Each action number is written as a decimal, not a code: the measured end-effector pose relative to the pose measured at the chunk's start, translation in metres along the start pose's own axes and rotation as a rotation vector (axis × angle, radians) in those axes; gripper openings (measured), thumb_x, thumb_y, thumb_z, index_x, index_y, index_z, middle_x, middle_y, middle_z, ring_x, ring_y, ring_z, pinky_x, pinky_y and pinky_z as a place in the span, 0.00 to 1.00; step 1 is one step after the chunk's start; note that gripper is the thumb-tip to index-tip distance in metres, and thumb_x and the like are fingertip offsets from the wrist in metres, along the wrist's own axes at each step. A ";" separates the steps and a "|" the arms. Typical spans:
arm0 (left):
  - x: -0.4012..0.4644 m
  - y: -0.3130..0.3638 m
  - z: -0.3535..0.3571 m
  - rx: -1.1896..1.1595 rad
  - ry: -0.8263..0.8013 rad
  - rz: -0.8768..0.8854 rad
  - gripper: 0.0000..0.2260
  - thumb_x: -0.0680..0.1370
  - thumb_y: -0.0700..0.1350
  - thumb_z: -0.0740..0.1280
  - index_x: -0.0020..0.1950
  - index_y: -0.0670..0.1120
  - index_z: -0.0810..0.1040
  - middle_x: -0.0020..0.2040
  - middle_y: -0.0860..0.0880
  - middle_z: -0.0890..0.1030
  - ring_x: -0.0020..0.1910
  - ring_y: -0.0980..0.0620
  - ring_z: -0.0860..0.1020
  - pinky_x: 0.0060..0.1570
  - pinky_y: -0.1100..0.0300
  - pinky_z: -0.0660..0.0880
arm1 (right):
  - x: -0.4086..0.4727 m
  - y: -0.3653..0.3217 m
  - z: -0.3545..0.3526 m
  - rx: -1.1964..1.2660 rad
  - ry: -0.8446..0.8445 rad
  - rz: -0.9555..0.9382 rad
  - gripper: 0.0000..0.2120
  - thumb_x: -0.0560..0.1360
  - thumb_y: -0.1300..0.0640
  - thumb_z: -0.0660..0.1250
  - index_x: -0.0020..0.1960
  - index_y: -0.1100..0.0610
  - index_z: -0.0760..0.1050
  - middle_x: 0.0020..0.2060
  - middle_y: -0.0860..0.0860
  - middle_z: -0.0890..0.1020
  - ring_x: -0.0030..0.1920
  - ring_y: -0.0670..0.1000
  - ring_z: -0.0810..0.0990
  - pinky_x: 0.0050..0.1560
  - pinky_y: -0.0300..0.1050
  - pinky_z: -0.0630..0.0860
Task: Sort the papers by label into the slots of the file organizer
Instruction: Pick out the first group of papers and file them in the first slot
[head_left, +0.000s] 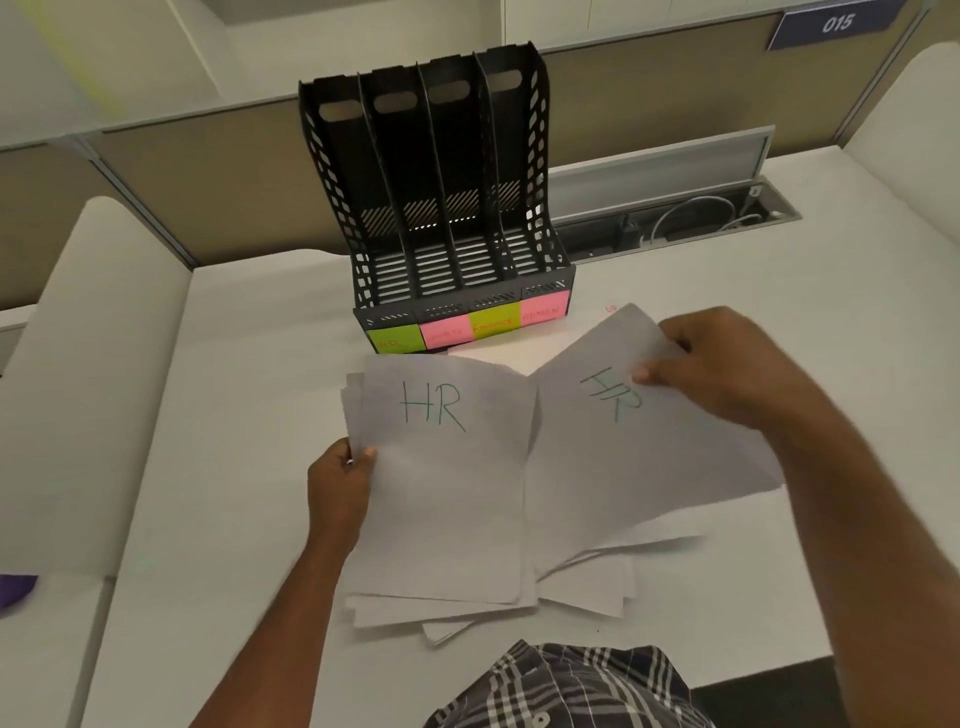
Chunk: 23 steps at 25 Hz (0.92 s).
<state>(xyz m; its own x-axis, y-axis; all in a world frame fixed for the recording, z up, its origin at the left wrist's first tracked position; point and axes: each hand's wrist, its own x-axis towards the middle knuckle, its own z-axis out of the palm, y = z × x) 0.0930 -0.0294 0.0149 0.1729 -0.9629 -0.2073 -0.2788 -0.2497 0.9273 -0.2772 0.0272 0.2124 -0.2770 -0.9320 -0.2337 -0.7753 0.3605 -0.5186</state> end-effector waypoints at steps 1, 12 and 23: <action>0.000 -0.004 0.004 0.008 0.006 -0.022 0.12 0.80 0.39 0.67 0.41 0.54 0.78 0.42 0.45 0.79 0.41 0.49 0.74 0.45 0.52 0.73 | -0.006 -0.011 -0.016 -0.005 -0.012 -0.040 0.12 0.71 0.51 0.76 0.33 0.48 0.76 0.32 0.46 0.80 0.35 0.48 0.78 0.31 0.40 0.67; -0.009 0.006 0.030 0.120 -0.031 0.105 0.19 0.79 0.33 0.65 0.56 0.57 0.81 0.53 0.50 0.85 0.56 0.42 0.81 0.60 0.52 0.79 | -0.003 -0.111 -0.087 -0.221 -0.434 -0.639 0.05 0.68 0.41 0.74 0.43 0.34 0.82 0.35 0.35 0.85 0.34 0.36 0.82 0.32 0.28 0.76; -0.024 0.021 0.042 -0.126 -0.150 0.014 0.12 0.83 0.47 0.64 0.49 0.44 0.86 0.47 0.46 0.87 0.47 0.47 0.84 0.49 0.56 0.81 | 0.076 -0.078 0.144 -0.094 -0.109 -0.512 0.15 0.76 0.66 0.65 0.59 0.54 0.81 0.51 0.53 0.85 0.52 0.54 0.80 0.47 0.43 0.73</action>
<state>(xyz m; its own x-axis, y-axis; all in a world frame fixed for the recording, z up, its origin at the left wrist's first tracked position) 0.0433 -0.0157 0.0260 0.0246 -0.9730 -0.2294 -0.1580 -0.2304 0.9602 -0.1561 -0.0668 0.1172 0.2069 -0.9767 -0.0570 -0.8447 -0.1489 -0.5141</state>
